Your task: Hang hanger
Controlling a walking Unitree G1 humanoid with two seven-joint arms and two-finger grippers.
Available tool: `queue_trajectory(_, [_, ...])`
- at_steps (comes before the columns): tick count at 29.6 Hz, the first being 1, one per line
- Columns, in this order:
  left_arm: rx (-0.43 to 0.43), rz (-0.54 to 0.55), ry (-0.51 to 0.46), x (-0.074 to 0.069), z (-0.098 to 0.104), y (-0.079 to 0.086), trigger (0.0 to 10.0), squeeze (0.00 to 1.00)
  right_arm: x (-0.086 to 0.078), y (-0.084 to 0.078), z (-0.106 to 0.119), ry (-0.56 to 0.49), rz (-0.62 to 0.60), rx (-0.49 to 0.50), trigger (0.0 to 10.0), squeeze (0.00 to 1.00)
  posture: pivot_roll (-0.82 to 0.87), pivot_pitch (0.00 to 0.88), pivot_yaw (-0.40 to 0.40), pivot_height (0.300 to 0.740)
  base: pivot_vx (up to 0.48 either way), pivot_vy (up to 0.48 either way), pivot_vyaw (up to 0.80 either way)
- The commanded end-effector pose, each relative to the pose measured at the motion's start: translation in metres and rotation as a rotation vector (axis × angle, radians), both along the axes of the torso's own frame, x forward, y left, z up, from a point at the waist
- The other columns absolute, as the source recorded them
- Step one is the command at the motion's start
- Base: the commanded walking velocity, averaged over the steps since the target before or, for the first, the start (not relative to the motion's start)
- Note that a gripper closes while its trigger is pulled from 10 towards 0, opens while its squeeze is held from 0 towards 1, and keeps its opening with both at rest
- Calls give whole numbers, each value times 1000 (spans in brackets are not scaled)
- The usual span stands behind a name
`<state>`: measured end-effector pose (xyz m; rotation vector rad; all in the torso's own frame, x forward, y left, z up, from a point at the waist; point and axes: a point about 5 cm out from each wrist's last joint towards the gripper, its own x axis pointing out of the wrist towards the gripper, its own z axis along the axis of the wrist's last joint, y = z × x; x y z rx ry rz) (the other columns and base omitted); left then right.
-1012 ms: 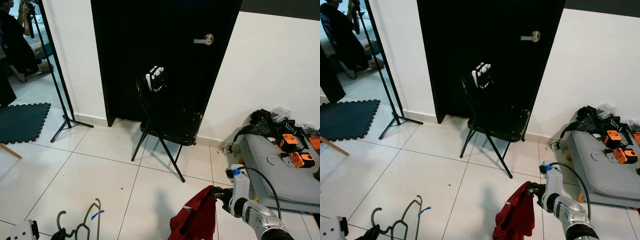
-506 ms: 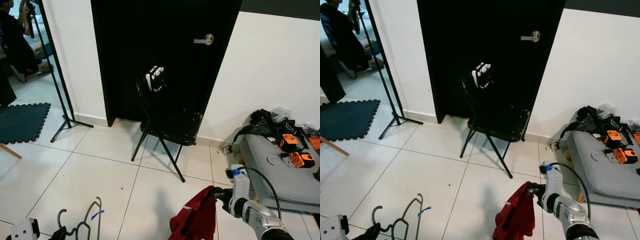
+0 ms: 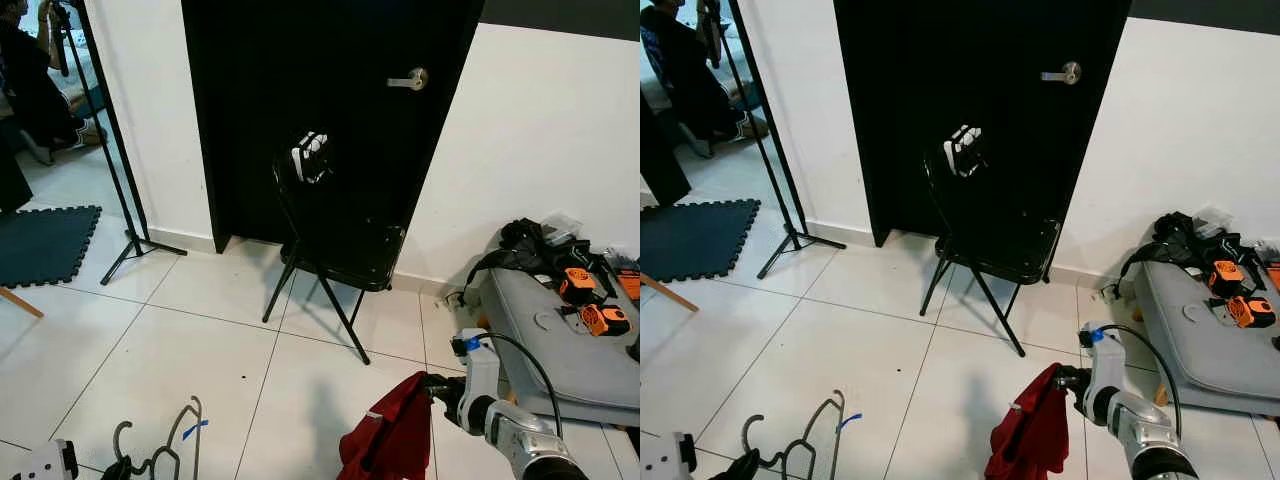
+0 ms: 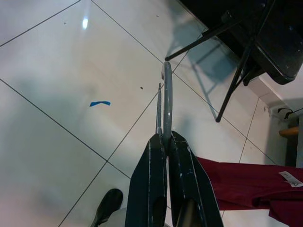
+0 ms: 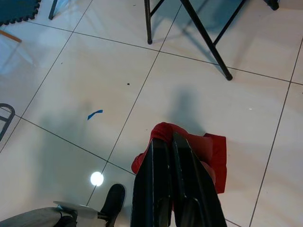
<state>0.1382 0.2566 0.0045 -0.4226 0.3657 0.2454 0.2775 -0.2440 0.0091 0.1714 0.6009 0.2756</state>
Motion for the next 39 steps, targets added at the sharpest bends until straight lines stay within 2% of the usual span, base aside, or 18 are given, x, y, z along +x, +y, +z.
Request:
queue_trajectory(1, [-12, -5, 1, 0, 0, -4, 10000, 0, 0, -4, 3, -18, -12, 11, 10000, 0, 39, 0, -87, 740, 0, 0, 0])
queue_trajectory(39, [-13, -8, 1, 1, 2, -4, 10000, 0, 1, -5, 5, -16, -17, 14, 10000, 0, 35, 0, -81, 740, 0, 0, 0])
